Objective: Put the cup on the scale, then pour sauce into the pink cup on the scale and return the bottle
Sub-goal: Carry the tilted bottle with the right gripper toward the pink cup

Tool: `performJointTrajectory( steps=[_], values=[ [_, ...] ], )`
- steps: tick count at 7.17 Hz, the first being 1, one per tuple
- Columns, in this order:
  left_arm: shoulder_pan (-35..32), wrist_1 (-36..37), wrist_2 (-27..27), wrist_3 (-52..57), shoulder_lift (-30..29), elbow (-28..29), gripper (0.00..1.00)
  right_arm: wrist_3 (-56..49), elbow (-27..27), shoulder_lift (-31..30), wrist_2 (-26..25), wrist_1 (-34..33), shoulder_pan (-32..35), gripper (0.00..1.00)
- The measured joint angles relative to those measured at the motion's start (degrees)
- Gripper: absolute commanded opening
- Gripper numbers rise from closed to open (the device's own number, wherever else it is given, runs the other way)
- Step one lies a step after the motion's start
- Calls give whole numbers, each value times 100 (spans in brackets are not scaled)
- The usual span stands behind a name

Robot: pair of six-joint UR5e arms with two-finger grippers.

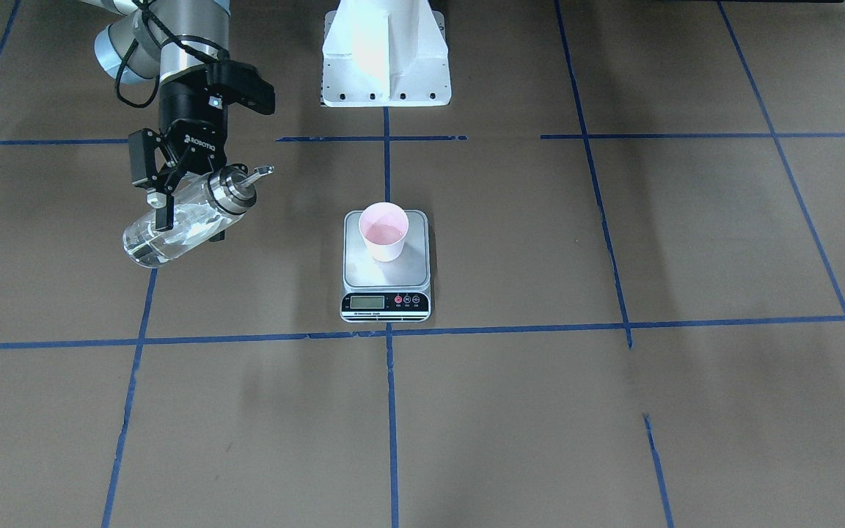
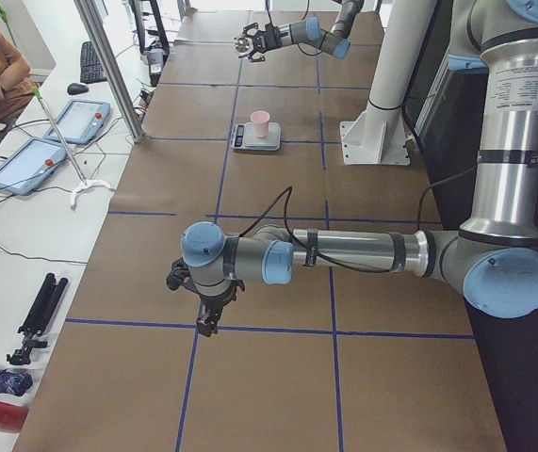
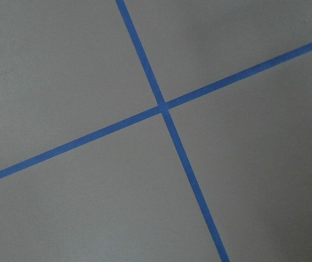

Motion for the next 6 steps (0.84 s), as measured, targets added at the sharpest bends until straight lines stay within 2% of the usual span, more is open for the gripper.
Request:
performJointTrajectory(
  steps=[6],
  values=[
    [1, 15, 10, -15, -74, 24, 100, 12, -1195, 756, -927, -254, -484, 0]
  ],
)
